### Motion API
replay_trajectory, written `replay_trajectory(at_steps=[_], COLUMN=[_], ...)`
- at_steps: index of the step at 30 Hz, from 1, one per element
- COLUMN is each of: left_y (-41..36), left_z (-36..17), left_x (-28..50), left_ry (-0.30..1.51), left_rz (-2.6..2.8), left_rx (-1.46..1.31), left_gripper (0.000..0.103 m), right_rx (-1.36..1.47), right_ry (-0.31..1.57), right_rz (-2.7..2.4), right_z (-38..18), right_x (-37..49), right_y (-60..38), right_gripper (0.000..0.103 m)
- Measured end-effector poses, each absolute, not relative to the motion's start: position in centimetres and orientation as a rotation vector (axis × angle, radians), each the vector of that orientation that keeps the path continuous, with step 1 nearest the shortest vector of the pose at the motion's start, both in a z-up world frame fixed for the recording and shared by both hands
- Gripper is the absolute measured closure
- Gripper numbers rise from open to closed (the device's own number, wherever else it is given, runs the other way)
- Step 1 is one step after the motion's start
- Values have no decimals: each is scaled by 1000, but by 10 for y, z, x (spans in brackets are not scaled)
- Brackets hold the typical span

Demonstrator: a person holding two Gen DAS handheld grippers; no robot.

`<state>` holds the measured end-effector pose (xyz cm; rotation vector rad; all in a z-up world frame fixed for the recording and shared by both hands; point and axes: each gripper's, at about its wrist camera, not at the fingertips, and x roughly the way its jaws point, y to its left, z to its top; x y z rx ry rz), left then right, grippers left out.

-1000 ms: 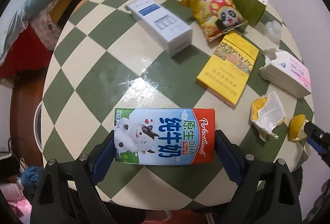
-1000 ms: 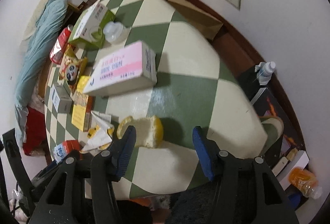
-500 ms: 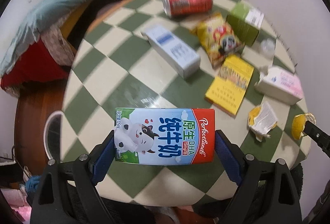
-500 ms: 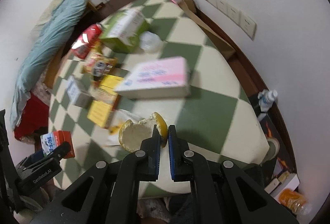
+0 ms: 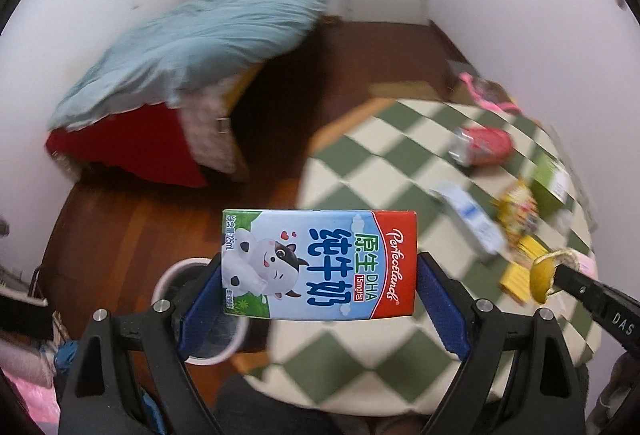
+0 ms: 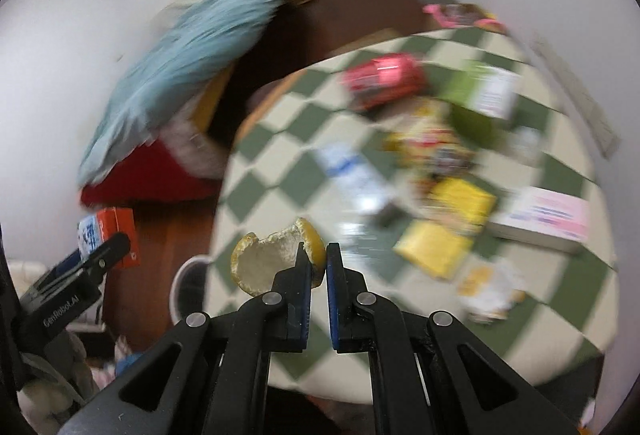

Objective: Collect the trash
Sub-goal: 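Carry both items to the white bin and open both tools to drop them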

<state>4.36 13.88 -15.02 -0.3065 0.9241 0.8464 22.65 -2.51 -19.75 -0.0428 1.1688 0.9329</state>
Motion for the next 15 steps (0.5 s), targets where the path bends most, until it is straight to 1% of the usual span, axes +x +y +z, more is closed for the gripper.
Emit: replay_trajectory(at_steps=[3, 7, 12, 15], left_y=[173, 224, 283, 317], left_z=[-150, -165, -207, -243], left_x=[8, -44, -103, -136], left_ry=[917, 928, 970, 1004], left_rz=[910, 996, 1079, 1095], left_rx=[-332, -401, -512, -618], left_gripper=[13, 13, 13, 13], right_rx=[-98, -199, -374, -486], right_ry=[1181, 1215, 1270, 1305], right_rz=[1020, 1137, 1240, 1269], right_z=[-198, -214, -254, -291], right_x=[191, 139, 69, 31], right_y=[26, 105, 200, 247], right_gripper=[96, 96, 96, 96])
